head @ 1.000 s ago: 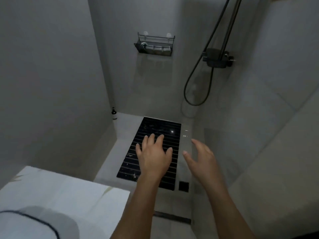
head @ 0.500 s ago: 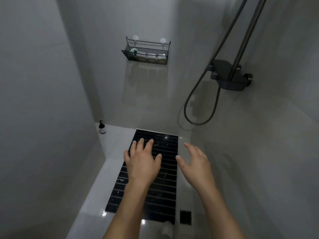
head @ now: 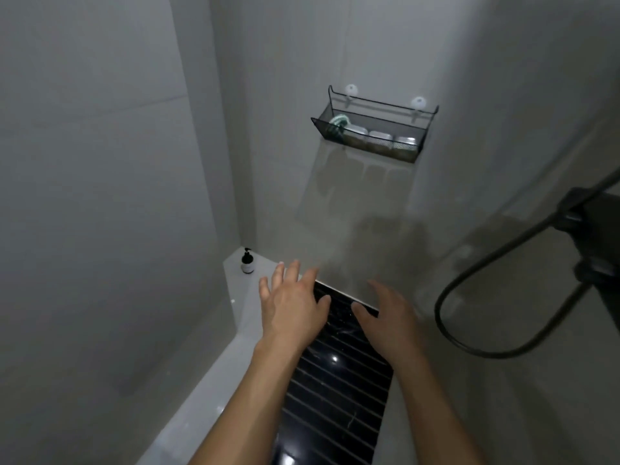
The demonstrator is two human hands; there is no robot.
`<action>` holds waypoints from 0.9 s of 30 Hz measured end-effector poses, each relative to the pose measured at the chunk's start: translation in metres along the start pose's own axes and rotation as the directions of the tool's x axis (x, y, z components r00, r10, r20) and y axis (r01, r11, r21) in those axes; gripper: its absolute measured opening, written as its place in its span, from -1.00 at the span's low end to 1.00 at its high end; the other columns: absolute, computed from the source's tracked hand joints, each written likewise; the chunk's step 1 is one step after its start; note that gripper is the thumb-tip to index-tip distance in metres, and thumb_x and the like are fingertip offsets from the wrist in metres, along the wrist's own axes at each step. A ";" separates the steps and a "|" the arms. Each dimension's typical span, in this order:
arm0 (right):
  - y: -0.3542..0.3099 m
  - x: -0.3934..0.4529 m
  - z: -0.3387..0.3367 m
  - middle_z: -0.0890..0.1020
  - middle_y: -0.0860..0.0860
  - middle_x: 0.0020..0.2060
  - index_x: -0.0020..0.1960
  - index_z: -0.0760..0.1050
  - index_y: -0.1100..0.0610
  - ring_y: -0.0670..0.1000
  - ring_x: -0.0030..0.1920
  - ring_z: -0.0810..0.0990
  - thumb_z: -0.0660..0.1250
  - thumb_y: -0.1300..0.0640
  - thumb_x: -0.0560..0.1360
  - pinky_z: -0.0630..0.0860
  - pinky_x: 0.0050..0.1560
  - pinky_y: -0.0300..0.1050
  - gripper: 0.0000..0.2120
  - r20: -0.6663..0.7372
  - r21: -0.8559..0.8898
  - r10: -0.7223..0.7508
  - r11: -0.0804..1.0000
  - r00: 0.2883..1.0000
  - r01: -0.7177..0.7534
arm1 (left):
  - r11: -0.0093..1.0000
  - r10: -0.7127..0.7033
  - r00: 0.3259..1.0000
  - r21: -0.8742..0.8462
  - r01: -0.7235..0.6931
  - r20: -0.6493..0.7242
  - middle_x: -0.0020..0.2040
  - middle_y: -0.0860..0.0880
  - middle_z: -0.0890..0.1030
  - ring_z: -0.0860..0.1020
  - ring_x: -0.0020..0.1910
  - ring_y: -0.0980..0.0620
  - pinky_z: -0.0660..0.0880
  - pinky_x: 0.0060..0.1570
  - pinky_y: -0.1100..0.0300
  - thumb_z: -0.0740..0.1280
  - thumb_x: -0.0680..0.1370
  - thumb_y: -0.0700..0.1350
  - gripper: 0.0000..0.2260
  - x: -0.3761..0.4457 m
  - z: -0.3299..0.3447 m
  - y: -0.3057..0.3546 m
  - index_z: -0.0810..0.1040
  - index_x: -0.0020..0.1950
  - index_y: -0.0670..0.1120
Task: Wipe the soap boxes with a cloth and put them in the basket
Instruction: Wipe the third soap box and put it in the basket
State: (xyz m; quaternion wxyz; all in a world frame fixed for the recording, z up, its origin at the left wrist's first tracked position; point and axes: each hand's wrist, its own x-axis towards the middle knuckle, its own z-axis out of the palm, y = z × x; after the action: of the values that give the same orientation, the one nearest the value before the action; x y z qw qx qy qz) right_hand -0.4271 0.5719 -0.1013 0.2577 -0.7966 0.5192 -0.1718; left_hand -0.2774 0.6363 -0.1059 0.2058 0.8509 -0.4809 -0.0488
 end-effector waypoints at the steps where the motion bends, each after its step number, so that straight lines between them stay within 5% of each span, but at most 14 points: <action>1: 0.001 0.020 -0.002 0.44 0.10 0.41 0.48 0.35 0.11 0.09 0.40 0.39 0.32 -0.06 0.58 0.32 0.33 -0.08 -0.47 0.004 0.014 -0.003 1.000 1.000 0.003 | 1.000 -0.020 1.000 -0.005 0.020 -0.007 0.58 -0.03 0.19 0.03 0.58 -0.09 -0.07 0.51 -0.17 0.22 0.59 0.18 -0.48 0.017 0.002 0.003 0.24 0.53 0.13; 14: 0.023 0.195 -0.043 0.49 0.12 0.37 0.46 0.40 0.11 0.12 0.35 0.46 0.39 0.03 0.54 0.35 0.29 -0.12 -0.48 -0.109 0.032 -0.005 0.999 0.994 0.008 | 0.997 0.029 1.000 -0.068 -0.028 0.006 0.57 -0.04 0.22 0.08 0.58 -0.10 -0.04 0.53 -0.16 0.26 0.56 0.17 -0.45 0.199 0.036 0.061 0.26 0.53 0.12; 27: -0.017 0.409 -0.073 0.51 0.08 0.35 0.44 0.42 0.10 0.07 0.39 0.42 0.39 0.04 0.53 0.28 0.34 -0.16 -0.50 -0.322 0.034 0.101 0.995 0.941 -0.095 | 0.953 0.271 0.962 -0.148 -0.264 0.030 0.56 0.00 0.25 0.11 0.56 -0.07 0.00 0.52 -0.11 0.27 0.57 0.16 -0.45 0.451 0.049 0.098 0.26 0.54 0.10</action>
State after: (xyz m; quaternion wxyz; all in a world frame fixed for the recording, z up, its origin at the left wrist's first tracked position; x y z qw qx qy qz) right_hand -0.2894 0.1866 -0.0300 0.1843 -0.7286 0.5917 -0.2916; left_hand -0.1293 0.1983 -0.0596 0.2588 0.7596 -0.5918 -0.0759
